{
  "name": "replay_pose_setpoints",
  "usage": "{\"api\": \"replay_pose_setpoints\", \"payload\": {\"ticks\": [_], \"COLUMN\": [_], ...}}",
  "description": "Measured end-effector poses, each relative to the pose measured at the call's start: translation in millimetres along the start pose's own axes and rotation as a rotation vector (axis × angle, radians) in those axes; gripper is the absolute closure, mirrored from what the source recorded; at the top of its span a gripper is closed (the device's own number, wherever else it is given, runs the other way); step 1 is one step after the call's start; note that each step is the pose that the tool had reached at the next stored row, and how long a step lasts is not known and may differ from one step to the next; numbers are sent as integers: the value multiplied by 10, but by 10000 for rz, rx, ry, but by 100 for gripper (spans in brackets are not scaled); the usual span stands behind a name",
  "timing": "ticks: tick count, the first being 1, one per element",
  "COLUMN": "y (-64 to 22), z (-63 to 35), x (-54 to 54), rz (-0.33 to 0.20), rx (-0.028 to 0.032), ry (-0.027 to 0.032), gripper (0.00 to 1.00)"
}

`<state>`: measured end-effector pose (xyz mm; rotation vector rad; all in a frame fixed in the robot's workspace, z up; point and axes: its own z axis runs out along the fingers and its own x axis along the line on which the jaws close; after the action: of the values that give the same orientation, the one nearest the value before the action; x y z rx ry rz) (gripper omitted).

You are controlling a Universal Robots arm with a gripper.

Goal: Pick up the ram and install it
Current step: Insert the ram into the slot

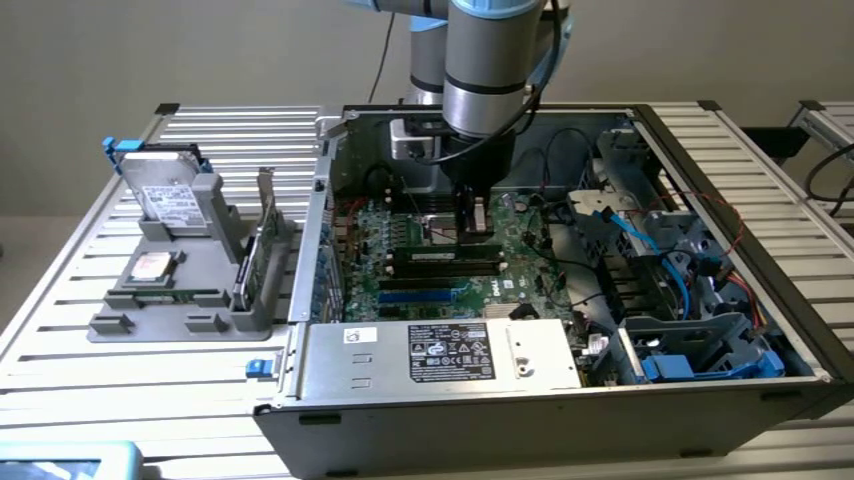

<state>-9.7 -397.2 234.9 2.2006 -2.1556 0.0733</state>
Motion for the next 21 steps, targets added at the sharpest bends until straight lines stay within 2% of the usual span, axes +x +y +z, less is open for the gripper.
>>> {"api": "replay_pose_setpoints", "payload": {"ticks": [13,21], "y": [0,0], "z": [34,38], "x": [-3,-3], "rz": [1,3], "rx": [0,26], "ry": [-1,0], "gripper": [87,87]}}
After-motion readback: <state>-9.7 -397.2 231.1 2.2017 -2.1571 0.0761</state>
